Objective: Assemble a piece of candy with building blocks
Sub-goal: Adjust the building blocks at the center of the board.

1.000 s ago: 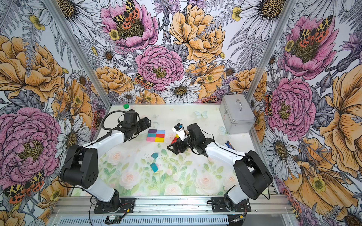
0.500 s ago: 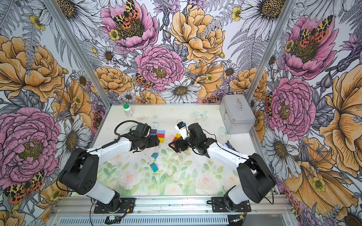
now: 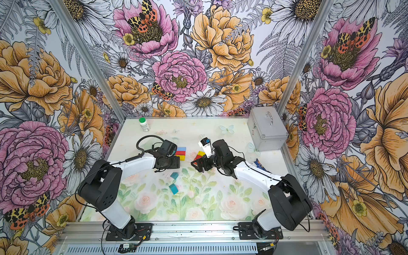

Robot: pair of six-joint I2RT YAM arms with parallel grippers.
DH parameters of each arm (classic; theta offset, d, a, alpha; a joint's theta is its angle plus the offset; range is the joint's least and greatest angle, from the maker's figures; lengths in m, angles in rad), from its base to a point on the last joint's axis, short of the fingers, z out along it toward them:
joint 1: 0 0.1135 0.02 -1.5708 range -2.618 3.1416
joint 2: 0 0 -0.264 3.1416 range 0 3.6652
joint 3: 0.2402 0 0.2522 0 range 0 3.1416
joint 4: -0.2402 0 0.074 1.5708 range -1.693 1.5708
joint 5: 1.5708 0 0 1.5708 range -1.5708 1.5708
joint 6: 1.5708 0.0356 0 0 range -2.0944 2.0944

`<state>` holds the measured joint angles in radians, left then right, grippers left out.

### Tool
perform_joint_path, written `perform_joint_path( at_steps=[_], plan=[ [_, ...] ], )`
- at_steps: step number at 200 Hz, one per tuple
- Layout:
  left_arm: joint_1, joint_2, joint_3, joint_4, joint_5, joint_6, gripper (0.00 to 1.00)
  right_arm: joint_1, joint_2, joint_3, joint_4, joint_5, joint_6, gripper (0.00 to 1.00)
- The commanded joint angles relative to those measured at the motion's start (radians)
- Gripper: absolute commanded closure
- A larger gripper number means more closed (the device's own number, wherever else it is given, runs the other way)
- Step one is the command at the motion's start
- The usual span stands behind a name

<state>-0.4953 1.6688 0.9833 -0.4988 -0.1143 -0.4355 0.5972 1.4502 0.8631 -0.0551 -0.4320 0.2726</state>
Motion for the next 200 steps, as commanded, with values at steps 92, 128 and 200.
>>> perform_joint_path(
  at_steps=[92,128,200],
  plan=[
    [-0.152,-0.229,-0.054,-0.259,0.087,-0.084,0.35,0.076,-0.115,-0.199,0.089,-0.013,0.025,0.04],
    [-0.188,-0.216,-0.067,-0.252,0.076,-0.136,0.44,0.085,-0.116,-0.208,0.106,-0.019,0.007,0.03],
    [-0.195,-0.087,0.0,-0.174,0.09,-0.133,0.47,0.081,-0.153,-0.221,0.117,0.024,-0.014,0.04]
  ],
)
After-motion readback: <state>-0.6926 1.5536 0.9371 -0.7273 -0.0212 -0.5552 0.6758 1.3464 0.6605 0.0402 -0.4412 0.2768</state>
